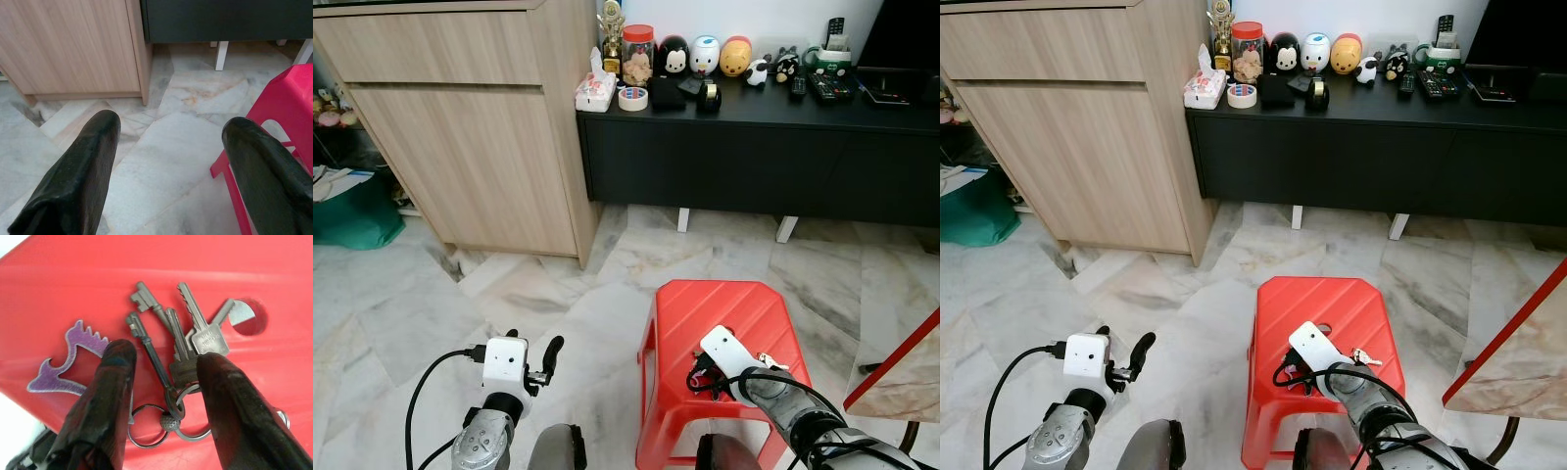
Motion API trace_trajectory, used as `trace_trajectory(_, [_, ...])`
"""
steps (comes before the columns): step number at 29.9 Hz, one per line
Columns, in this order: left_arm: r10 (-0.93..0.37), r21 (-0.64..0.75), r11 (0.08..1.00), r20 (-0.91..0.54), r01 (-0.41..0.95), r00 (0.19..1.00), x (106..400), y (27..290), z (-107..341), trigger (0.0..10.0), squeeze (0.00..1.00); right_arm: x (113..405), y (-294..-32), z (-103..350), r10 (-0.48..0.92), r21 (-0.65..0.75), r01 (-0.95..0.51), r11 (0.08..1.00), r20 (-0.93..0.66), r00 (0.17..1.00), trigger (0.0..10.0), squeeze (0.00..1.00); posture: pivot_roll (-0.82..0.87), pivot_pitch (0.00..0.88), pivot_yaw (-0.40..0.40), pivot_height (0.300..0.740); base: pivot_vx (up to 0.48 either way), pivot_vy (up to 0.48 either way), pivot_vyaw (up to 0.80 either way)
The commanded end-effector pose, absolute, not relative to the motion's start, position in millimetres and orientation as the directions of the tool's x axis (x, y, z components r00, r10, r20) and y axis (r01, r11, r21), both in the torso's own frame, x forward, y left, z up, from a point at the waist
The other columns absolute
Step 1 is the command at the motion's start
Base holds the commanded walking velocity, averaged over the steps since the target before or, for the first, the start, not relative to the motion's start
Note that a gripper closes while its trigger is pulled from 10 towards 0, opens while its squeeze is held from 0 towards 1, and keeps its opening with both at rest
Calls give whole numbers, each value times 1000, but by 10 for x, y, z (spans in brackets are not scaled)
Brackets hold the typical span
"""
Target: Hang keys on a hook
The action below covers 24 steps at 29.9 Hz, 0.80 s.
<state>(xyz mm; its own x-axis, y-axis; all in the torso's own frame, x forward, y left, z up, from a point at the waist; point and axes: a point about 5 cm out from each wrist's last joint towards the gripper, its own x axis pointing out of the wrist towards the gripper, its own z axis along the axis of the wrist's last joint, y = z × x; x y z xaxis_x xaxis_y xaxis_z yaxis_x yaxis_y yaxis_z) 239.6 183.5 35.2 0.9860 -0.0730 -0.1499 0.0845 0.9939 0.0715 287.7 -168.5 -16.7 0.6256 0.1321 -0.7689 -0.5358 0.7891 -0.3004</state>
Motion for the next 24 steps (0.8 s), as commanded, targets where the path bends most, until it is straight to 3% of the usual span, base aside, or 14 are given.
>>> trace_trajectory(1, [-81,87,992,-164,96,983,2362,1845,337,10000,0,2730,-1716,-295,110,-256,-525,812,-815,569,0,0,77,50,18,612,0,0,0])
trace_trajectory(24, [-89,77,992,-187,105,978,2338,1837,275,10000,0,2689,-1651,-334,126,-237,-535,811,-823,554,0,0,78,54,16,612,0,0,0])
